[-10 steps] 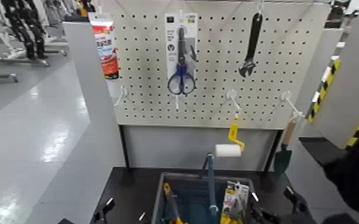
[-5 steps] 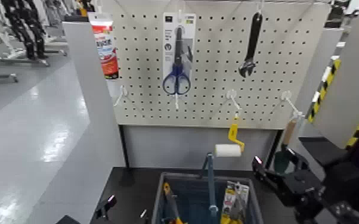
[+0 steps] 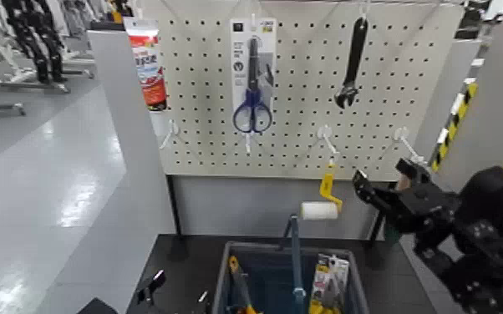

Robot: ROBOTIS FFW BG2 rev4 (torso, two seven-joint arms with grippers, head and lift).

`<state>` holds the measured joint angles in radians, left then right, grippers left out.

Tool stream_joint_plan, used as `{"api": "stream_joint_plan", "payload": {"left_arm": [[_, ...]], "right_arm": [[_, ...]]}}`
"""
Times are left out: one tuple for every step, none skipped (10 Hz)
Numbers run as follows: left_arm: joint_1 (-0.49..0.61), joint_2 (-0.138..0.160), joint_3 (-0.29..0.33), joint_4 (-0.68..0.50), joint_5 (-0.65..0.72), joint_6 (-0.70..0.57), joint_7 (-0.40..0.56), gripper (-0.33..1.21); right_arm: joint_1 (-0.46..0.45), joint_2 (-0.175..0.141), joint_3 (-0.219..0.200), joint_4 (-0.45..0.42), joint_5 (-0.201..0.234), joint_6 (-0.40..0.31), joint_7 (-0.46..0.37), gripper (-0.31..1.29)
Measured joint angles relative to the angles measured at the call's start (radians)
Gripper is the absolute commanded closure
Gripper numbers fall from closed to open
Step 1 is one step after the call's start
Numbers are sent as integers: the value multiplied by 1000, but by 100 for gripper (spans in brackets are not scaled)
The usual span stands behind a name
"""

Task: Put the black wrench into the crate.

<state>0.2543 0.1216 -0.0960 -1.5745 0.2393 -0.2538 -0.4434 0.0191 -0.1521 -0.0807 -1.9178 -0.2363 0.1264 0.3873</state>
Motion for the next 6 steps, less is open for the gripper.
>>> {"api": "stream_joint_plan", "payload": {"left_arm": [[-2, 1, -2, 2, 0, -1, 0, 10], [-3, 1, -3, 2, 0, -1, 0, 10], [-3, 1, -4, 2, 0, -2, 0, 10], [-6, 1, -6, 2, -1, -3, 0, 10], [-8, 2, -8, 3, -1, -4, 0, 10], [-11, 3, -9, 3, -2, -4, 0, 10]], "right_arm": [[-35, -11, -1, 10, -22, 3, 8, 22], [-76, -25, -3, 19, -53, 17, 27, 22], [-112, -34, -6, 33, -79, 33, 57, 22], [-159, -44, -6, 55, -107, 47, 79, 22], [-196, -53, -4, 73, -122, 53, 96, 22], [-238, -63, 1, 96, -134, 60, 110, 22]]}}
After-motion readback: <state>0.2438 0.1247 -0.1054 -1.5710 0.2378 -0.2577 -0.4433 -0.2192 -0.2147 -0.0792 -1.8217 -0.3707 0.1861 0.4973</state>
